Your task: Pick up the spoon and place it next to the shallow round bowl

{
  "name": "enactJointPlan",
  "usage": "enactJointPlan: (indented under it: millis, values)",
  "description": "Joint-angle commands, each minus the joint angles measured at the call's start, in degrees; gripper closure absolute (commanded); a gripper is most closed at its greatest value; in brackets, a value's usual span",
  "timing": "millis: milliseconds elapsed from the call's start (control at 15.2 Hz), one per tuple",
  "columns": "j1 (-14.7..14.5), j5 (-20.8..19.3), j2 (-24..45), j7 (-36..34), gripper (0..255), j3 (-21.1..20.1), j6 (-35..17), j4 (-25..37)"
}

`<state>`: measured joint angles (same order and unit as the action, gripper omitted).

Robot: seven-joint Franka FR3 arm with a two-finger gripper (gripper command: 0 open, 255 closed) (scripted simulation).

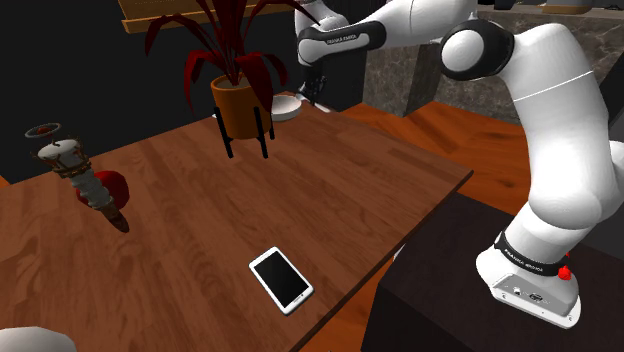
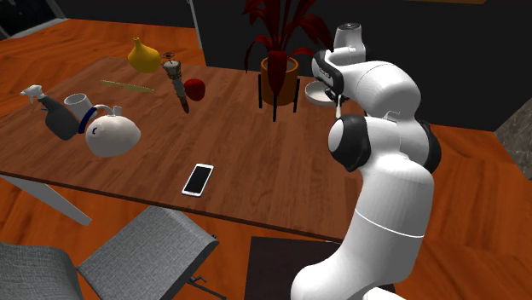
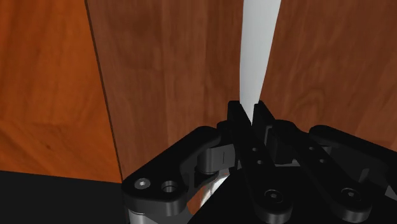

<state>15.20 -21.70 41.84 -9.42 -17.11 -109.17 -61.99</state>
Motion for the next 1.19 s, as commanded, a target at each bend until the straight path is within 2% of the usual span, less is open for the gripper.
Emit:
enactJointPlan:
  millis: [0,792,1122]
  values:
    - [0.04,-0.18,0.52,-0.27,255,0.11,-1.18,-0.67]
    - [0.52,-1.35,2.4,-2.19,255,0.72,-8.65,-6.53]
    - [0.54,-1.37,2.41,-2.2,255,0.69,-8.64,-6.52]
